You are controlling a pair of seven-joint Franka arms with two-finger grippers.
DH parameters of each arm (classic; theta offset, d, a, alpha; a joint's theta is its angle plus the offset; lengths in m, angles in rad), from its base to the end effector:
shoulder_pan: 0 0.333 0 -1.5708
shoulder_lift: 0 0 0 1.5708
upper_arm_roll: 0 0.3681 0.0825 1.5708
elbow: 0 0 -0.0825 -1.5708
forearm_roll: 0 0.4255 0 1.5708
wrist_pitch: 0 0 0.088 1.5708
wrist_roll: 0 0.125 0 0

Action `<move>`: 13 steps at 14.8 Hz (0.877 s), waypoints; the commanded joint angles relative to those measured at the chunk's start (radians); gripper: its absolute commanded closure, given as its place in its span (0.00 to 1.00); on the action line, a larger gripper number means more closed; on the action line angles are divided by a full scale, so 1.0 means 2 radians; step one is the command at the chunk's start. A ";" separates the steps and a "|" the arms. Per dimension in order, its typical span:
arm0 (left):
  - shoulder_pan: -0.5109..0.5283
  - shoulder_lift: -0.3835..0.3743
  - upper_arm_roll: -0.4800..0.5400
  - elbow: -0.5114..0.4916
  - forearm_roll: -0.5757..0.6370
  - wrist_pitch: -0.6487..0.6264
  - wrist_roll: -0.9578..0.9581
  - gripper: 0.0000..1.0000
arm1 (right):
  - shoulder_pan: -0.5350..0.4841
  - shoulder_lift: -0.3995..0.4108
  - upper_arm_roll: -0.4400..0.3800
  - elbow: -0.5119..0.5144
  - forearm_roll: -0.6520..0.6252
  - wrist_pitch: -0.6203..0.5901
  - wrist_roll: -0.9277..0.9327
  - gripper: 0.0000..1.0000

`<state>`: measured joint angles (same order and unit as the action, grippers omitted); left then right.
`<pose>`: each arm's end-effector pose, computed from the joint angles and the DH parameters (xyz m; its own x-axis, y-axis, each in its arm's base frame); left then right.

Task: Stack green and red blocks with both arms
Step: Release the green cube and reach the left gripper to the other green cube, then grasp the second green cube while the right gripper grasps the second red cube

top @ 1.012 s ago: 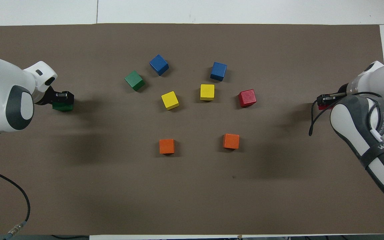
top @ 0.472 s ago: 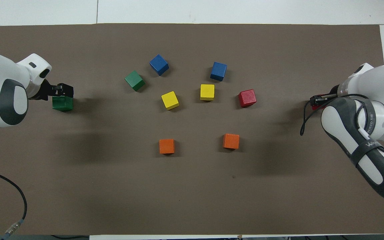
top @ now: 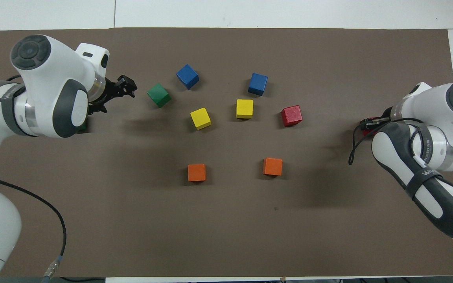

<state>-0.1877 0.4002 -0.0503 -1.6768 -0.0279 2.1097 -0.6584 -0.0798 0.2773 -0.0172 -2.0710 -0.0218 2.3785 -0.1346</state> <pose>0.7037 -0.1685 0.3840 0.9054 0.4247 -0.0011 0.4241 -0.9040 0.0548 0.6300 -0.0615 0.3025 0.9982 0.0541 0.0271 0.0535 -0.9983 0.0241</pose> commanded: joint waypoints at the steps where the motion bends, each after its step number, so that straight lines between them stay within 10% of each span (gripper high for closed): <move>1: -0.038 0.064 0.011 0.097 -0.005 -0.043 -0.072 0.00 | 0.000 -0.001 0.001 -0.008 0.002 0.015 -0.006 1.00; 4: -0.050 0.086 0.011 0.137 -0.006 -0.052 -0.081 0.00 | 0.001 -0.001 0.001 -0.008 0.002 0.015 -0.006 0.95; 6: -0.056 0.091 0.011 0.135 -0.004 -0.041 -0.101 0.00 | 0.001 -0.001 0.001 -0.008 0.002 0.015 -0.003 0.36; 8: -0.067 0.094 0.011 0.124 0.000 -0.013 -0.125 0.00 | 0.001 0.000 0.001 -0.007 0.002 0.015 -0.003 0.00; 13: -0.062 0.094 0.012 0.103 0.016 0.031 -0.124 0.00 | 0.004 -0.001 0.003 0.028 0.002 -0.015 -0.003 0.00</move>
<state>-0.3017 0.5850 -0.0395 -1.4488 -0.0161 2.1284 -0.8890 -0.0782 0.2788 -0.0163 -2.0563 -0.0218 2.3788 -0.1346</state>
